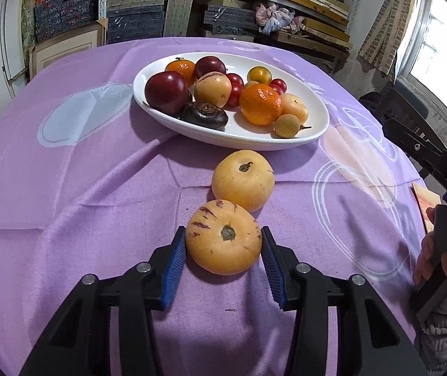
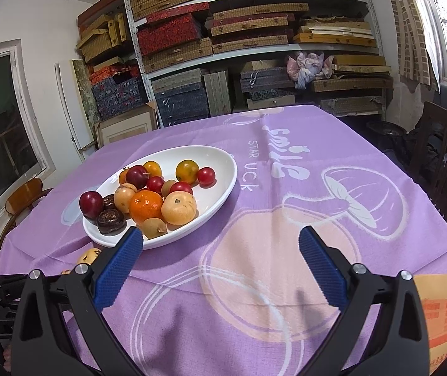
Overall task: Organize fruits
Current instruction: 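Close the right tool on the pale yellow fruit while the left tool holds its fruit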
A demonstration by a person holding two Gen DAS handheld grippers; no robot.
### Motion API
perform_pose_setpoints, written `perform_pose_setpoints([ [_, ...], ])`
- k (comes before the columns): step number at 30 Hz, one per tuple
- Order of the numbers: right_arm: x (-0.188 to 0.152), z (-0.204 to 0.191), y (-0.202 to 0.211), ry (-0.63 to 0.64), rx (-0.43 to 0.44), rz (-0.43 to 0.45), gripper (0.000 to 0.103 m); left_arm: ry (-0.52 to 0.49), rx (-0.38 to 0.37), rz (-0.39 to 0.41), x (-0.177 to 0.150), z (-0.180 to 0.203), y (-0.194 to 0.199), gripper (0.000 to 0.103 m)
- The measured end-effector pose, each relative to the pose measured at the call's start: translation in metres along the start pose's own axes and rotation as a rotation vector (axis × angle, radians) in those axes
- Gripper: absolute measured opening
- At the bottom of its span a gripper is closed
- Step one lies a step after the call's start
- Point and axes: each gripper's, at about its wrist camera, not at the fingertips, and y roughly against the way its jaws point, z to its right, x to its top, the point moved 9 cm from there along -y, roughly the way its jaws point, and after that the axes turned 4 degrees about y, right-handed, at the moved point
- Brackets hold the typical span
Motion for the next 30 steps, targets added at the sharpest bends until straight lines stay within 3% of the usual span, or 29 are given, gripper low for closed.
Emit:
perform_pose_setpoints([
  [5,-0.003,0.001,-0.003,0.0,0.002,-0.008,0.098,0.01,0.026,0.012,0.005,-0.011,0.0,0.047],
  [14,-0.016,-0.015,-0.014,0.049,0.058,-0.062,0.098,0.112,0.242,0.131,0.028,-0.103,0.039,0.047],
  [18,-0.021,-0.047,-0.013,0.106,0.141,-0.1,0.098,0.18,0.246,0.117,0.021,-0.127,0.034,0.047],
  [23,-0.034,-0.096,-0.018,0.183,0.206,-0.186,0.098,0.156,0.243,0.1,0.016,-0.129,0.028,0.047],
  [29,-0.046,-0.147,-0.034,0.311,0.18,-0.271,0.097,0.147,0.243,0.083,0.012,-0.129,0.021,0.047],
  [30,-0.046,-0.154,-0.04,0.328,0.171,-0.28,0.093,0.148,0.242,0.084,0.012,-0.13,0.021,0.047],
])
